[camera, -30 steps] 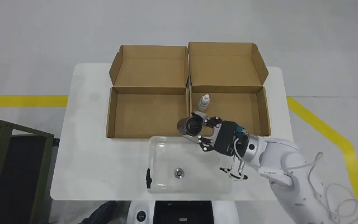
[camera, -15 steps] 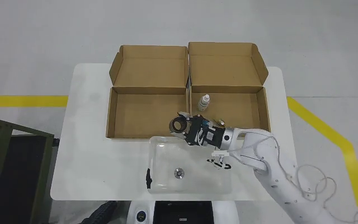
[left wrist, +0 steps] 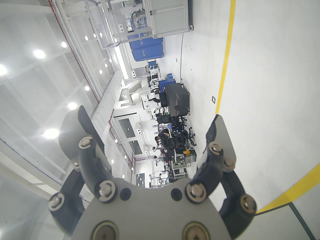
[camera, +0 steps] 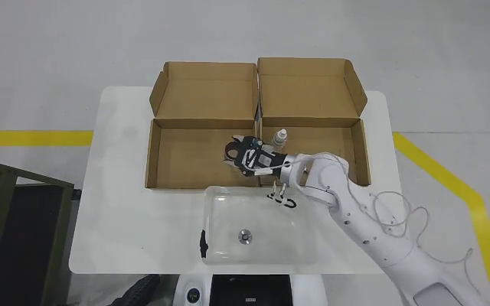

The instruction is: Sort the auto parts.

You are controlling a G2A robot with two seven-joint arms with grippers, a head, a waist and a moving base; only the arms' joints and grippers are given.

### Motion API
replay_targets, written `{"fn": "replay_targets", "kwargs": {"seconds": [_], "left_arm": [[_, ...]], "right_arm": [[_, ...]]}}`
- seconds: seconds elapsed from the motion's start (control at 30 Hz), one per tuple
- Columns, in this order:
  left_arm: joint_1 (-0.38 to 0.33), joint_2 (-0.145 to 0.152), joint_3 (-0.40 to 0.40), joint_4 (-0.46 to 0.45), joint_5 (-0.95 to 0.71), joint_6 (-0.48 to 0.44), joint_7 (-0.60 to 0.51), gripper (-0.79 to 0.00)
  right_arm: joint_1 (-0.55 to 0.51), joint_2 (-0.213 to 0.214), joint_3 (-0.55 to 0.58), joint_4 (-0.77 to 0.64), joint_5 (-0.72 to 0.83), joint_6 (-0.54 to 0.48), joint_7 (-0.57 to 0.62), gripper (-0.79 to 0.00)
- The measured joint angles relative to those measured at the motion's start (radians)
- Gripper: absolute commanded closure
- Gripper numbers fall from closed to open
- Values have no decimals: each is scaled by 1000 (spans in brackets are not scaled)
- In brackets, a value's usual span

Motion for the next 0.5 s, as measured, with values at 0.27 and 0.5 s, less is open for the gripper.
{"fn": "replay_targets", "kwargs": {"seconds": [0.27,0.5], "left_arm": [[0,0,0,0,0,0,0,-785],[0,0,0,0,0,0,0,-785]], "right_arm": [[76,-42,-64,105,-19,55,0,0],[109,-68,-86,167,-32,96,18,0]]}}
